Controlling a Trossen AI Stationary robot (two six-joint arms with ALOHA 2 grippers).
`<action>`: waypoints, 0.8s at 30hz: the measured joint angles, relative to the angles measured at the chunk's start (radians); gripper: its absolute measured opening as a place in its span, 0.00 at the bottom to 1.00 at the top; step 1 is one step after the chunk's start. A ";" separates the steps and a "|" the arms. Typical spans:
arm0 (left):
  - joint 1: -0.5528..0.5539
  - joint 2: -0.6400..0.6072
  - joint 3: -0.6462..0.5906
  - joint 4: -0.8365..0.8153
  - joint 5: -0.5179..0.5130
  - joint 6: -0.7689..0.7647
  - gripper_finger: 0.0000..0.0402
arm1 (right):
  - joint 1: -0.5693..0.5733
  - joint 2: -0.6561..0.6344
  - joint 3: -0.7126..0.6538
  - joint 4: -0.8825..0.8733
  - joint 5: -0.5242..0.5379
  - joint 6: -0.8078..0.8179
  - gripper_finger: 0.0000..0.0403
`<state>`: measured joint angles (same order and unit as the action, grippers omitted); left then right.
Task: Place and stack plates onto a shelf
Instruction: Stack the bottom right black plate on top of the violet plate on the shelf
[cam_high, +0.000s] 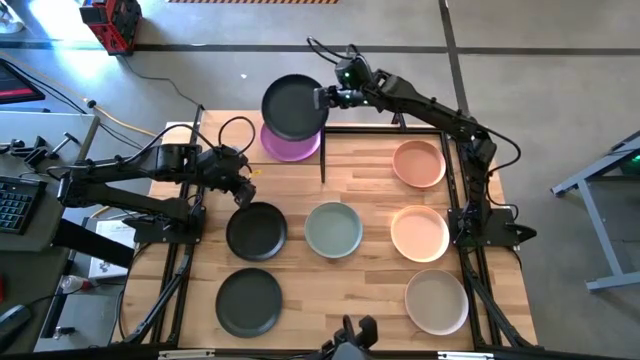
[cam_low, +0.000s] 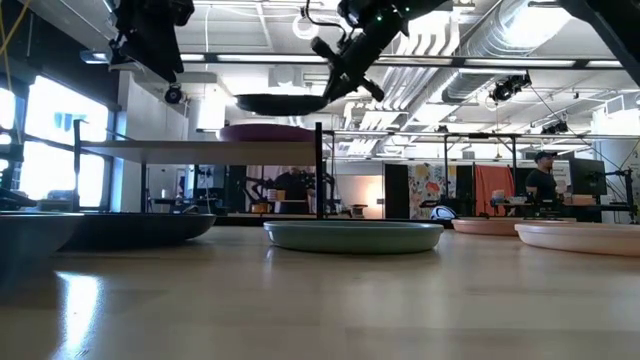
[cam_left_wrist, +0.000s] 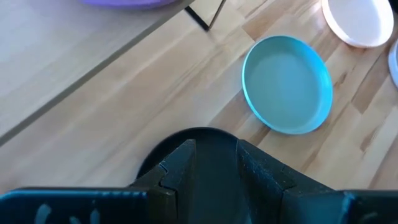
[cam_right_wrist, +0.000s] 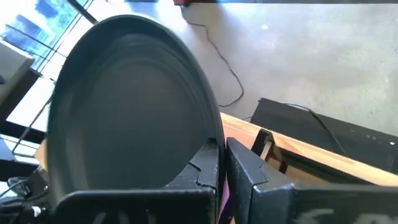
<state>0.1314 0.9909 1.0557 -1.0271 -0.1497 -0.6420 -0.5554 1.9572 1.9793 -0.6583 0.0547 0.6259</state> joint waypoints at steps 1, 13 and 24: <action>0.000 0.000 0.000 0.000 0.000 0.012 0.26 | 0.002 0.004 0.000 -0.002 -0.001 0.003 0.00; 0.000 -0.001 0.000 0.000 0.000 0.071 0.26 | 0.046 0.042 0.000 -0.011 0.023 0.049 0.00; 0.000 -0.001 0.000 0.000 0.001 0.071 0.26 | 0.059 0.072 0.000 -0.026 0.018 0.052 0.00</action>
<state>0.1314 0.9901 1.0557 -1.0271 -0.1490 -0.5713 -0.4963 2.0294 1.9793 -0.6843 0.0728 0.6780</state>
